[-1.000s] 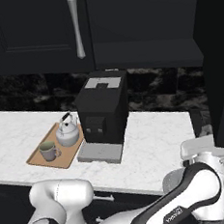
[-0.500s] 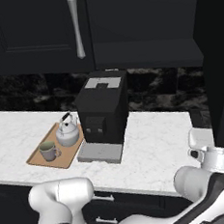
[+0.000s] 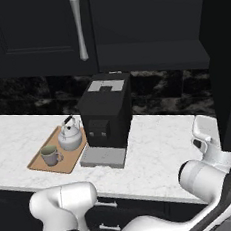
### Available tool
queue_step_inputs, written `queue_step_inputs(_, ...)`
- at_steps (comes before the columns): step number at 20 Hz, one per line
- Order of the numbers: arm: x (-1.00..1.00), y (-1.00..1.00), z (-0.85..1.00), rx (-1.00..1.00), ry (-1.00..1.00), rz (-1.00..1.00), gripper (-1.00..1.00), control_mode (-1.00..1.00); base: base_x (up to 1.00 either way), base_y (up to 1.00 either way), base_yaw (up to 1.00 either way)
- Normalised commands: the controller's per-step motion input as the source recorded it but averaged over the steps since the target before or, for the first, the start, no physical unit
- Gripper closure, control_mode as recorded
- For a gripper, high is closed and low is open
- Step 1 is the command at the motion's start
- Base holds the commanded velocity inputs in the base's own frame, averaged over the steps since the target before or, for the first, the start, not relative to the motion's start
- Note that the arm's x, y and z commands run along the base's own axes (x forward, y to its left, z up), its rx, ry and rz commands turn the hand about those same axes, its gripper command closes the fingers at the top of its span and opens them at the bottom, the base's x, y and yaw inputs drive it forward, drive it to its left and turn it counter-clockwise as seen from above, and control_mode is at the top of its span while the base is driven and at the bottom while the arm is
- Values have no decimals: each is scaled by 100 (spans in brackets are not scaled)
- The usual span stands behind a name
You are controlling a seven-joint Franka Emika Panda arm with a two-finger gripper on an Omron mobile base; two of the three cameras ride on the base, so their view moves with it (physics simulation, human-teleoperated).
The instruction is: Pick the kettle from the counter and place it on the tray. Then pick the mug from the cabinet and place it on the tray. Then close the cabinet doors.
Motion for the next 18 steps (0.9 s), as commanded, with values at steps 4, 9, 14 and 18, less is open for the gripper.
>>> queue_step_inputs(4,-11,1,19,0,-3,0,100,-100,0,0,0)
queue_step_inputs(9,-26,5,40,0,-5,0,100,-100,0,0,0)
queue_step_inputs(14,-37,36,36,-3,-4,-2,100,-100,0,0,0)
queue_step_inputs(18,-32,45,53,-3,-2,-2,100,-100,0,0,0)
